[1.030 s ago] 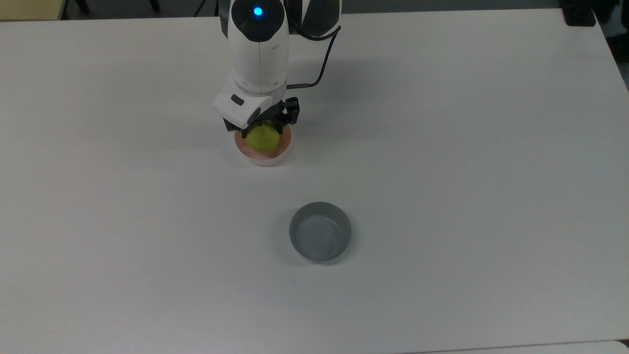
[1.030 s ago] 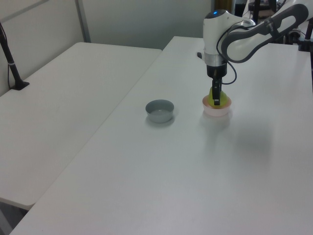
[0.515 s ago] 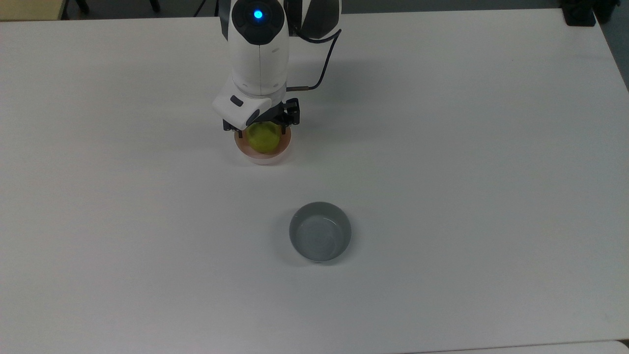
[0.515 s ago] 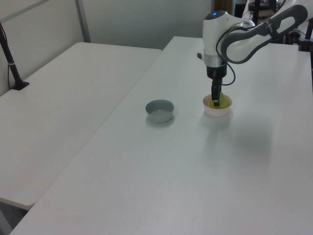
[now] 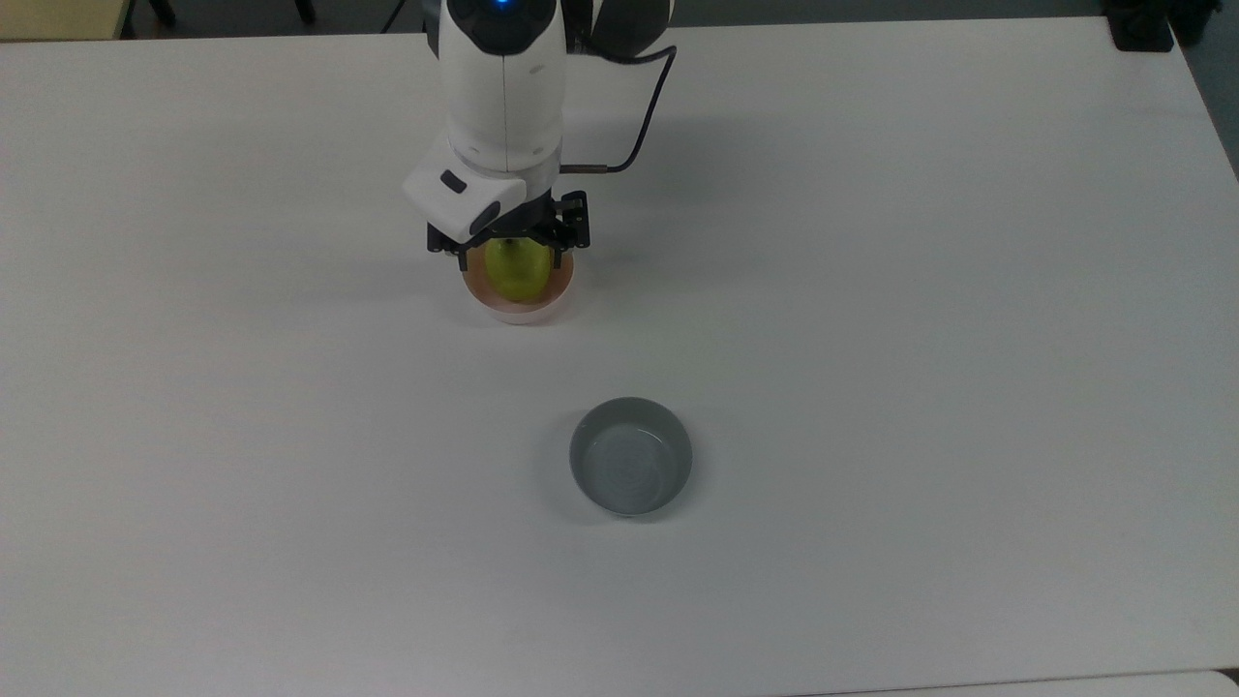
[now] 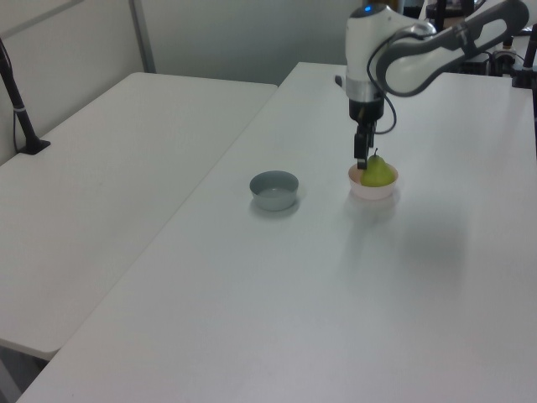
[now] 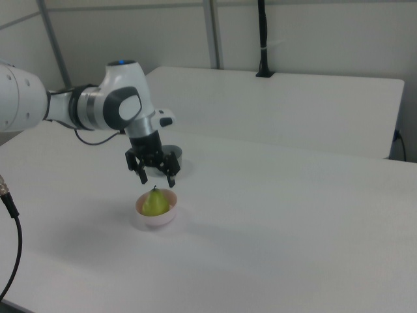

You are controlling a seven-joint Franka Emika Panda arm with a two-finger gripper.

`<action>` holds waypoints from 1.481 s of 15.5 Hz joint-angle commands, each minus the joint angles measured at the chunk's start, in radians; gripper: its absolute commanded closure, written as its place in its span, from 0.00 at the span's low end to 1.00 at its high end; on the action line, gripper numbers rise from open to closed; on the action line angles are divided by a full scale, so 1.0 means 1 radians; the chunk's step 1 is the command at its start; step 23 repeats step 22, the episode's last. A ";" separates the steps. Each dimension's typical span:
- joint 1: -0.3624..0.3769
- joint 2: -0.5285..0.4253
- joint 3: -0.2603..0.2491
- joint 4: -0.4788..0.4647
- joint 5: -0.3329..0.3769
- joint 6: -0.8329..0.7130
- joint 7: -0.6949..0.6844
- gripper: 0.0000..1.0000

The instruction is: Place the pear in the bowl

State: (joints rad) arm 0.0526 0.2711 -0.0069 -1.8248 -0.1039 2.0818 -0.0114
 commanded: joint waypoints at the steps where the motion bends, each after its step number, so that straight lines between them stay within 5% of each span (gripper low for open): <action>1: 0.007 -0.030 -0.007 0.111 -0.017 -0.149 0.045 0.00; 7: 0.004 -0.113 -0.008 0.240 -0.005 -0.374 0.047 0.00; 14: -0.004 -0.239 -0.022 0.243 0.050 -0.462 0.050 0.00; 23: -0.014 -0.242 -0.022 0.246 0.036 -0.513 0.048 0.00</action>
